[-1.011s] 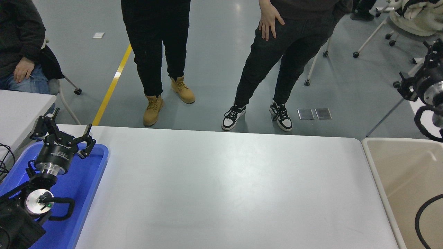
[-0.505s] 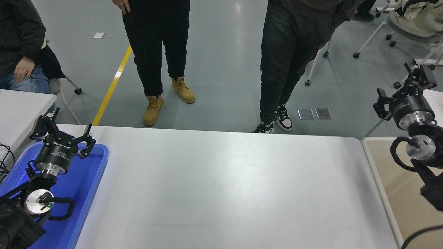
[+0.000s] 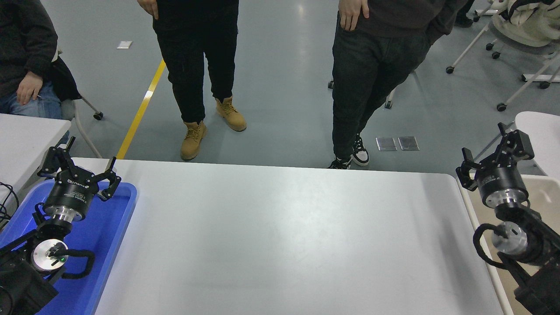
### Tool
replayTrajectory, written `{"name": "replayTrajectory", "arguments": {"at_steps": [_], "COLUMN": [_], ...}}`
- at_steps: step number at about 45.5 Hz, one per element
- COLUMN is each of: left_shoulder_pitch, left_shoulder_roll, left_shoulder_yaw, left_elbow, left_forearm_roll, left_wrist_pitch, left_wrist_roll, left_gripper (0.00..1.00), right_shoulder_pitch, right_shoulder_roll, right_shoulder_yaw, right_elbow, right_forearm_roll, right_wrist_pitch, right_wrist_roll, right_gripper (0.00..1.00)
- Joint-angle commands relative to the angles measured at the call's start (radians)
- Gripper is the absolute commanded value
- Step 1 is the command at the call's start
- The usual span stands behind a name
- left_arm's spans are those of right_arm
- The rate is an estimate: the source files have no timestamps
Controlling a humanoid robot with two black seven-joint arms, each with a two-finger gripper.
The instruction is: Clean the table surface
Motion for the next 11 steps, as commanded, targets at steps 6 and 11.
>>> {"name": "replayTrajectory", "arguments": {"at_steps": [6,11], "left_shoulder_pitch": [0.0,0.0], "left_shoulder_roll": [0.0,0.0], "left_shoulder_yaw": [0.0,0.0], "left_elbow": [0.0,0.0], "left_forearm_roll": [0.0,0.0], "left_wrist_pitch": [0.0,0.0], "left_wrist_roll": [0.0,0.0], "left_gripper": [1.0,1.0], "right_shoulder_pitch": [-0.025,-0.023], "right_shoulder_roll": [0.002,0.002], "right_shoulder_yaw": [-0.012,-0.014], "right_elbow": [0.005,-0.003], "right_forearm_roll": [-0.002,0.0], "right_wrist_pitch": [0.036,0.036], "right_wrist_roll": [0.008,0.008], "right_gripper": [0.99,0.99]}}
